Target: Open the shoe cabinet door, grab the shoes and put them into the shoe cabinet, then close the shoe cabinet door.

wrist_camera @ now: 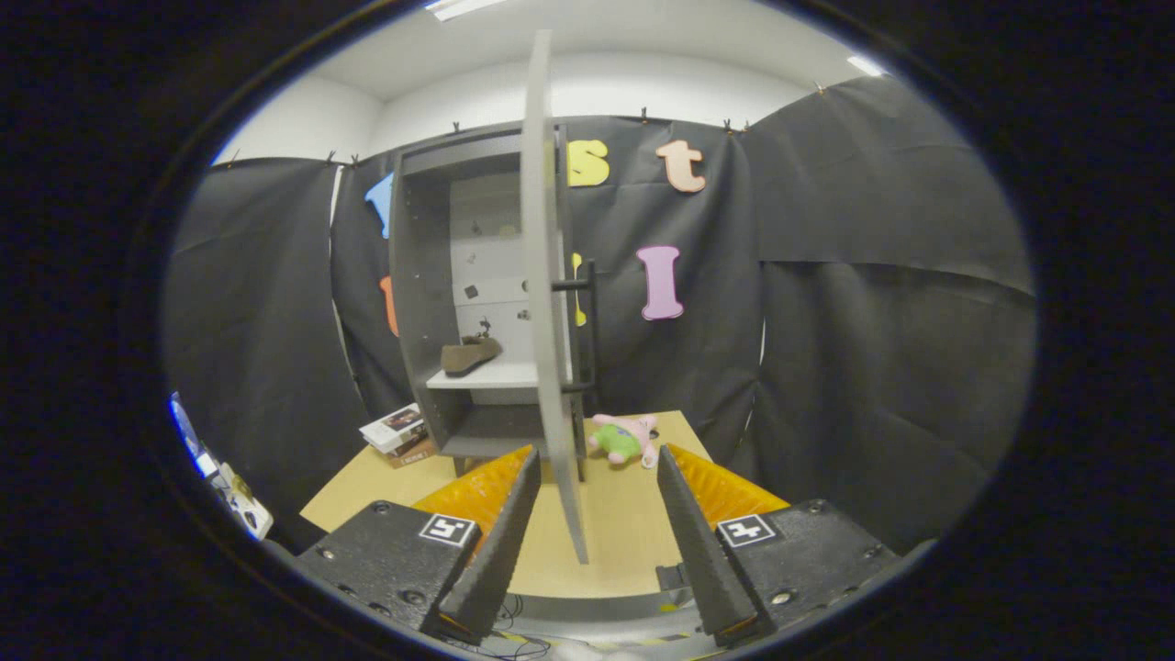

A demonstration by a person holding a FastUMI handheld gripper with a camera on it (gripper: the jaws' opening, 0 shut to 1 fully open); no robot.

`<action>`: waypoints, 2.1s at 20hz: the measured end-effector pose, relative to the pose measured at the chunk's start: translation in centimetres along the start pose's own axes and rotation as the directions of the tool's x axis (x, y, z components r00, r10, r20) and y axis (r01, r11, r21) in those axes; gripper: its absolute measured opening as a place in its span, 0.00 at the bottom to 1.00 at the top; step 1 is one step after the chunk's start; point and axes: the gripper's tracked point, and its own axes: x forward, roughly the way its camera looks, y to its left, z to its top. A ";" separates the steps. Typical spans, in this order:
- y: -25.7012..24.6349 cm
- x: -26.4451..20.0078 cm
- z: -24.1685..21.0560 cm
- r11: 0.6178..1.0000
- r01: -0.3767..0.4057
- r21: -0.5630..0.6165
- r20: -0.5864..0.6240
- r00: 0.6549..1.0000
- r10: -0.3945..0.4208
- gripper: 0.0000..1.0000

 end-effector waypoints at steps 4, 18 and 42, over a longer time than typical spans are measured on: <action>5.1 -0.4 -2.5 1.000 0.013 -0.029 0.008 1.000 -0.013 0.96; 21.7 14.3 -20.1 0.971 -0.235 -0.050 -0.214 0.952 0.220 1.00; 24.3 36.7 -36.5 0.974 -0.139 0.176 -0.610 0.762 0.219 0.84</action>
